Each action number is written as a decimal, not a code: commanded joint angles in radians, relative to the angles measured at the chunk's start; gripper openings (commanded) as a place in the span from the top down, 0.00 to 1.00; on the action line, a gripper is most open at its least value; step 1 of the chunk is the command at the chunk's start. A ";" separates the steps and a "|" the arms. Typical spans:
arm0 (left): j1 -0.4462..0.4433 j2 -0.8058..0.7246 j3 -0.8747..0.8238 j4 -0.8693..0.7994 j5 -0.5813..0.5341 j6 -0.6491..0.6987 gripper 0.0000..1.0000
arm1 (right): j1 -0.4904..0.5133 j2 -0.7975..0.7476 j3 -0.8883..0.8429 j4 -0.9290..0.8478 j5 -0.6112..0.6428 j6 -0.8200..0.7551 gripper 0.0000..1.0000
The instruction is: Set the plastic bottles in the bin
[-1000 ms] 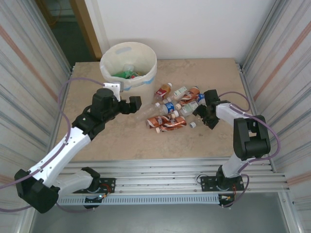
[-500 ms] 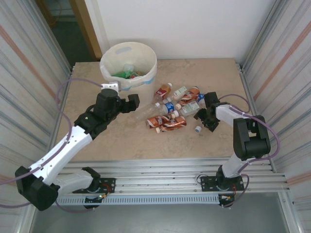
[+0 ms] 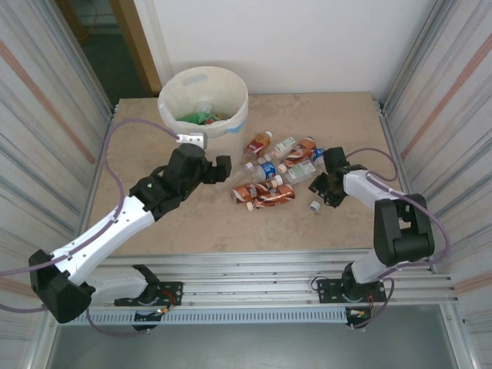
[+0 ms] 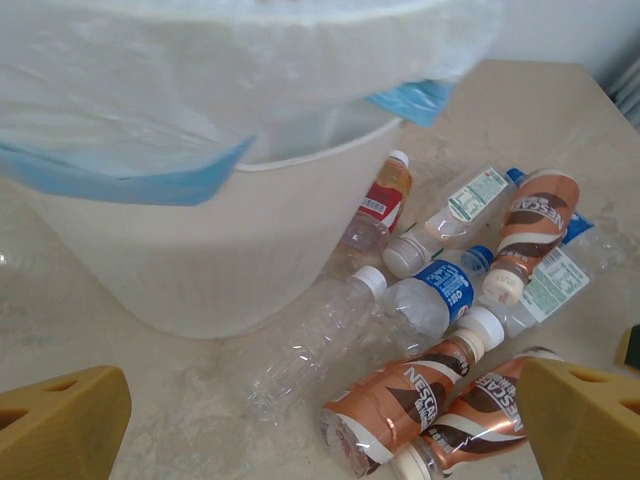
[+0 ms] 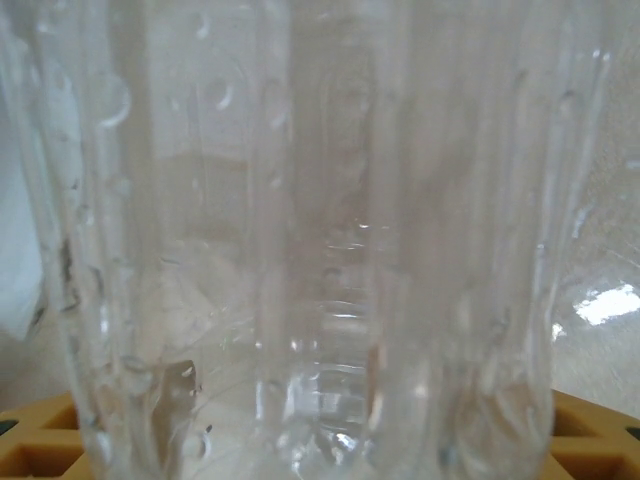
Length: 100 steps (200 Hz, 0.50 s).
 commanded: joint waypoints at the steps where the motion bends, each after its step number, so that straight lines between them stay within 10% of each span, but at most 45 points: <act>1: -0.031 -0.030 -0.014 0.068 -0.078 0.085 0.01 | 0.016 -0.096 -0.006 -0.015 0.039 -0.051 0.55; 100: -0.031 0.014 0.068 0.109 0.169 0.011 0.01 | 0.199 -0.444 -0.022 0.220 0.017 -0.263 0.62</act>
